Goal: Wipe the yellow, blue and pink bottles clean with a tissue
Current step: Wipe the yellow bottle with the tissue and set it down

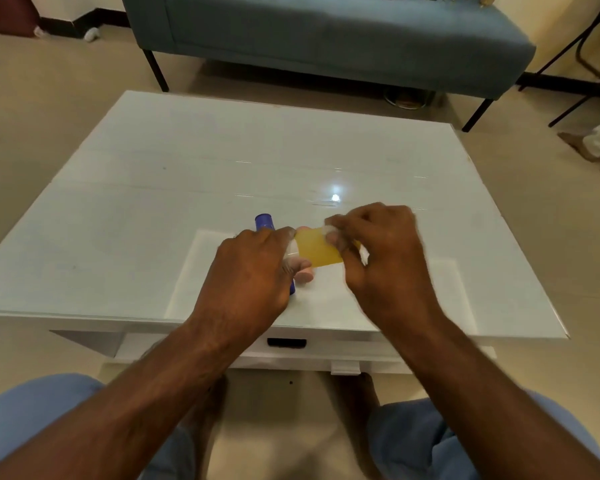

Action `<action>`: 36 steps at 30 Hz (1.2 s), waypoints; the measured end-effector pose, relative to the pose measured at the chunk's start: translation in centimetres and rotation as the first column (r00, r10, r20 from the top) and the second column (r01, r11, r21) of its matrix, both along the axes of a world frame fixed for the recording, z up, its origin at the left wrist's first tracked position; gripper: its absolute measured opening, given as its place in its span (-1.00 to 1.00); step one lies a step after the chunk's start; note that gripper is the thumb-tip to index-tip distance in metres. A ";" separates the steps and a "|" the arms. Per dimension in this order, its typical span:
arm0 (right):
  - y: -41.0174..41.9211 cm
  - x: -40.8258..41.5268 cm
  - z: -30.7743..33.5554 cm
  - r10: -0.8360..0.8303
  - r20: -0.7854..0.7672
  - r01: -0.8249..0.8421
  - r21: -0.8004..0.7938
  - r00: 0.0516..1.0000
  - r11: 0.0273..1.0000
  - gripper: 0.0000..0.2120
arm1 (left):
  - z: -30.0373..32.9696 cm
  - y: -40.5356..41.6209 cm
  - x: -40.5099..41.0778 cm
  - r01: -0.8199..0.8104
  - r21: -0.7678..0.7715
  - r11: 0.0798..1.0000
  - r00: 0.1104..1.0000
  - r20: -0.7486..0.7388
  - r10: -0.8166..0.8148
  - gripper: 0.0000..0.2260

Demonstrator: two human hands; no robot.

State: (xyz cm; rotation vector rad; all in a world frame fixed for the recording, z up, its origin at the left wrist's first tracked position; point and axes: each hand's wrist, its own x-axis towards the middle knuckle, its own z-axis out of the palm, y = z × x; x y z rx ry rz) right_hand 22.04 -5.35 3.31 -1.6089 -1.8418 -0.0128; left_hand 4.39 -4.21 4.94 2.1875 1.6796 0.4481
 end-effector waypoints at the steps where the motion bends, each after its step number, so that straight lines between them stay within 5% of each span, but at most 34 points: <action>1: -0.6 -1.2 0.0 0.077 0.007 -0.077 -0.001 0.997 0.997 -0.76 | 0.0 -0.1 0.1 0.002 0.000 1.000 1.000 -0.002 -0.002 -0.59; 4: -1.0 -2.0 0.2 0.148 0.065 -0.150 0.031 0.987 0.988 -0.74 | 0.2 0.0 0.1 -0.005 0.000 1.000 1.000 -0.024 0.005 -0.59; 9: 0.6 1.6 0.1 -0.107 -0.006 0.107 0.063 0.994 0.992 -0.84 | 0.5 0.3 -0.5 0.001 0.086 0.996 1.000 0.020 -0.003 -0.60; 14: -1.2 -1.9 -0.4 0.115 0.045 -0.117 0.055 0.992 0.992 -0.73 | 0.1 0.4 -0.2 -0.028 0.025 0.999 0.999 0.020 0.027 -0.57; 19: 0.6 1.5 -0.2 -0.094 -0.019 0.095 0.112 0.995 0.989 -0.84 | 0.1 0.6 -0.9 -0.057 0.099 0.993 0.994 0.095 0.048 -0.57; 25: -0.9 -1.6 -0.7 0.106 0.041 -0.109 0.069 0.993 0.992 -0.78 | -0.3 0.6 -0.9 -0.058 0.011 0.998 0.996 0.061 0.058 -0.51; 30: 0.6 1.4 -0.3 -0.096 -0.067 0.098 0.027 0.993 0.995 -0.85 | -0.4 0.6 -1.6 -0.065 0.077 0.995 0.993 0.106 0.056 -0.56; 36: -0.6 -1.4 -0.8 0.075 0.004 -0.075 -0.059 0.997 0.995 -0.76 | -0.9 0.8 -1.5 -0.037 0.053 0.998 0.994 0.106 0.031 -0.58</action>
